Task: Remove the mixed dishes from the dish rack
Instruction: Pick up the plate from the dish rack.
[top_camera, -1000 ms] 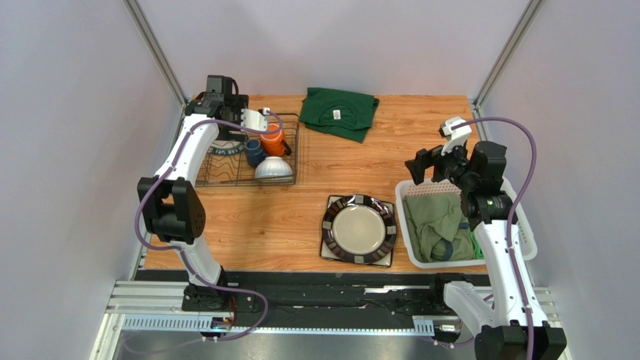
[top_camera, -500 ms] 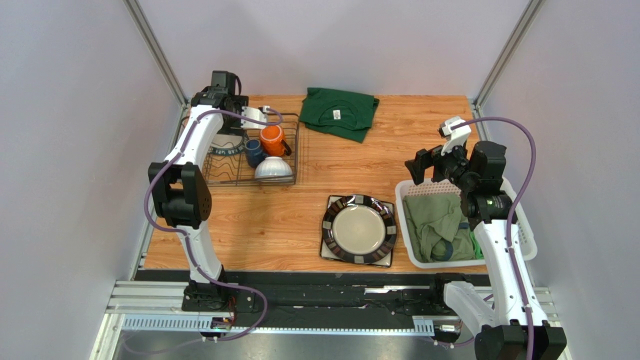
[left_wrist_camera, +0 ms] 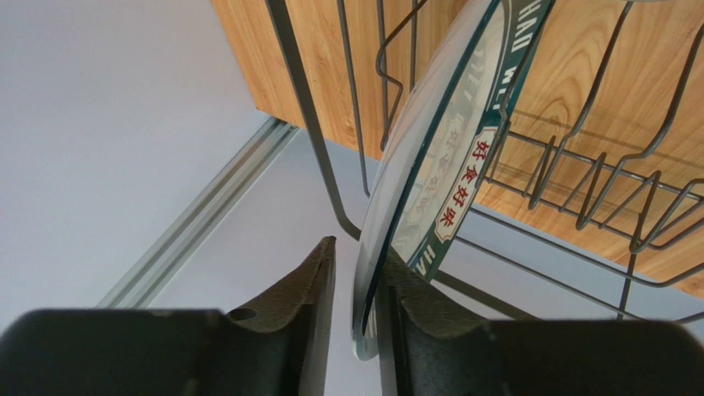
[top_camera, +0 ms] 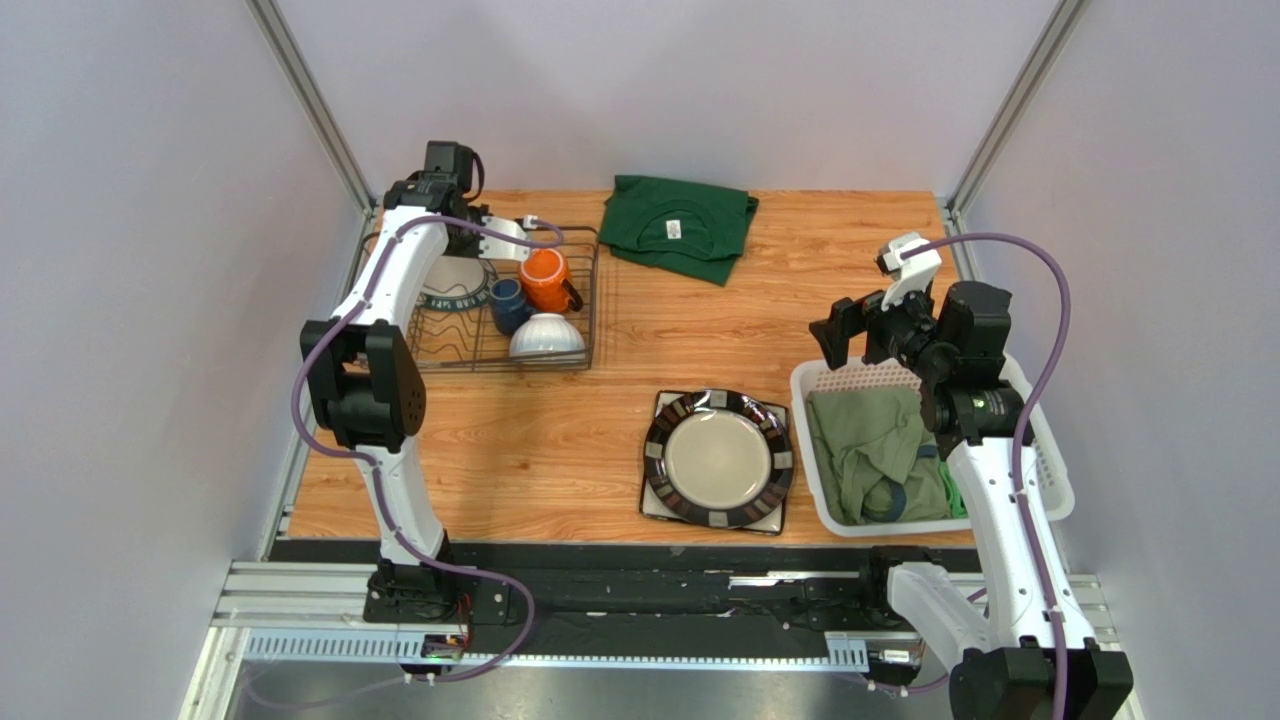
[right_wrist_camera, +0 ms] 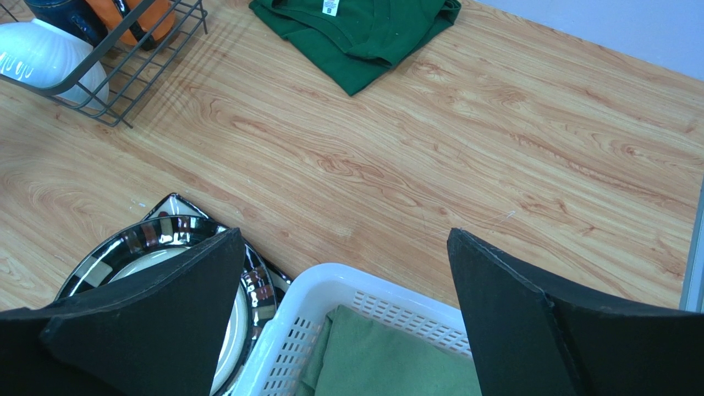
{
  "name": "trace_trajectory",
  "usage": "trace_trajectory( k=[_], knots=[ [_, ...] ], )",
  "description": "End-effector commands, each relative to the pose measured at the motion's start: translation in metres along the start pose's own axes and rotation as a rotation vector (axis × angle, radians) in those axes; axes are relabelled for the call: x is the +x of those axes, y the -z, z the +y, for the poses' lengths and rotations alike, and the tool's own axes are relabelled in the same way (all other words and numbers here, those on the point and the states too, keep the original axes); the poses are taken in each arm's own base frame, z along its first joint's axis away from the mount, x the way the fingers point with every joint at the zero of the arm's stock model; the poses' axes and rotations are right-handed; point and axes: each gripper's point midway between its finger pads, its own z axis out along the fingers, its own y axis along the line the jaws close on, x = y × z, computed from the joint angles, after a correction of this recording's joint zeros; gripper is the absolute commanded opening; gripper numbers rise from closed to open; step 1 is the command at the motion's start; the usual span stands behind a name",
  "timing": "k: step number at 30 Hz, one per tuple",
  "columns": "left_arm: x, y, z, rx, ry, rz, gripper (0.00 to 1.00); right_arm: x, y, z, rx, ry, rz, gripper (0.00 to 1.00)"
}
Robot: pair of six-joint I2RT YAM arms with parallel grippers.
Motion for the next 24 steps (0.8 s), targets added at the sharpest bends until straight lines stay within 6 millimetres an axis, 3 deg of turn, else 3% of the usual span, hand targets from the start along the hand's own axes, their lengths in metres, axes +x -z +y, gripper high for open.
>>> trace_trajectory(
  k=[1, 11, 24],
  knots=[
    [0.009, 0.006, 0.008, -0.010, 0.000, 0.022, 0.30, -0.007, 0.002, -0.001, 0.002, 0.023, -0.012, 0.99],
    [0.019, 0.009, 0.010, 0.005, 0.011, 0.076, 0.01, -0.007, 0.001, -0.001, 0.001, 0.022, -0.011, 0.99],
    [0.024, 0.044, 0.025, -0.060, -0.022, 0.064, 0.00, -0.008, 0.002, 0.000, -0.001, 0.025, -0.017, 0.99]
  ],
)
